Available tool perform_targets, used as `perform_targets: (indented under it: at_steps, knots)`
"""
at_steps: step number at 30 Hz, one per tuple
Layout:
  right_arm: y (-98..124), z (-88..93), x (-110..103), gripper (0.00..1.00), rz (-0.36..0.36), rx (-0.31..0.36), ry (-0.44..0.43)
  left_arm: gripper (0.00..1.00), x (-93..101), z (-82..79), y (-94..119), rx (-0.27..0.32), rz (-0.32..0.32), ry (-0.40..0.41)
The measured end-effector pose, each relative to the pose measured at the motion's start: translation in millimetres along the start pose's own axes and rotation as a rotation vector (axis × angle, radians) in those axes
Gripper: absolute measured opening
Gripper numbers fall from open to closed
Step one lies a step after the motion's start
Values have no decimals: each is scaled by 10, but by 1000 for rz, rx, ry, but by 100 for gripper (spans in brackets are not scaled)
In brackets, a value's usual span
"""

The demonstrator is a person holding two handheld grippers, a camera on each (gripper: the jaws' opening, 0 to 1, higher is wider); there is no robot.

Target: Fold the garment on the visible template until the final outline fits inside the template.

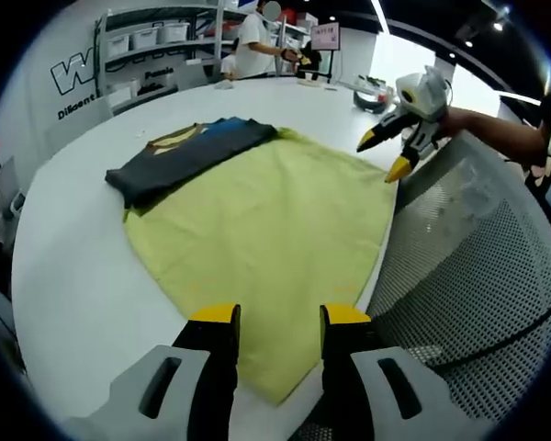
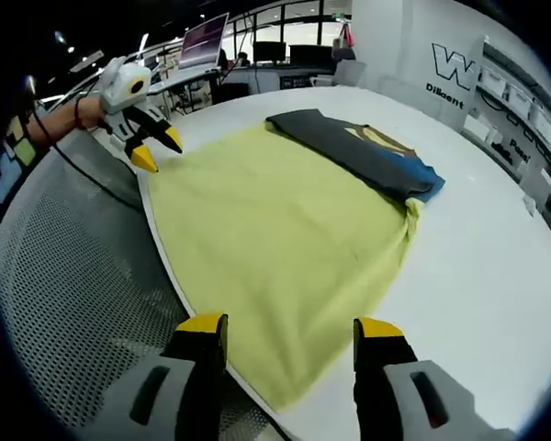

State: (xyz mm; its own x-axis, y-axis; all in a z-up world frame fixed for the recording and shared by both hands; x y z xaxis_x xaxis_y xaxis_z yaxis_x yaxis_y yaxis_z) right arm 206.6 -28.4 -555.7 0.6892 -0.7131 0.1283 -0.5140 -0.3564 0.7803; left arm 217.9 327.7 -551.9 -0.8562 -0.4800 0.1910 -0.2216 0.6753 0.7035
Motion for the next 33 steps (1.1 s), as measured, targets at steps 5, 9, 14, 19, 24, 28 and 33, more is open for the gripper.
perform_targets:
  at_steps: [5, 9, 14, 19, 24, 28, 33]
  knots:
    - [-25, 15, -26, 40, -18, -38, 53, 28, -18, 55, -21, -56, -18, -35]
    - [-35, 35, -28, 35, -25, -52, 62, 27, -29, 73, -20, -61, -23, -26]
    - [-49, 47, -8, 33, -17, -73, 52, 26, -43, 96, -28, -74, -31, -22]
    - [-80, 4, 40, 31, -14, -77, 39, 25, -70, 111, -49, -79, -35, -8]
    - [-125, -16, 30, 30, -34, -95, 46, 21, -82, 123, -62, -83, -36, -5]
    - [-156, -11, 18, 23, -42, -118, 63, 20, -85, 126, -62, -80, -39, 1]
    - [-148, -68, -42, 14, -22, -165, 78, 19, -60, 112, -81, -114, -76, -47]
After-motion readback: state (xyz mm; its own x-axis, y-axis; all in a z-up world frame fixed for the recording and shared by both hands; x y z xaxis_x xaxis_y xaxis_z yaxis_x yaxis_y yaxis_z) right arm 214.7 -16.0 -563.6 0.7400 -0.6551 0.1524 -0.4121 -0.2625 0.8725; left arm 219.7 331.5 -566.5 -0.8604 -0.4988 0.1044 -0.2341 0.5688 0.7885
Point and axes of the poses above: the point that each gripper's makers call its tool centre point, and the gripper's own axes: y roughly backward along the fingers, x roughly to its right, z roughly out of its underside, the point moved 9 cm from there along y, roughly backward along the fingers, and after that the axes turned 8 degrees about z, right-handed, at the moved point
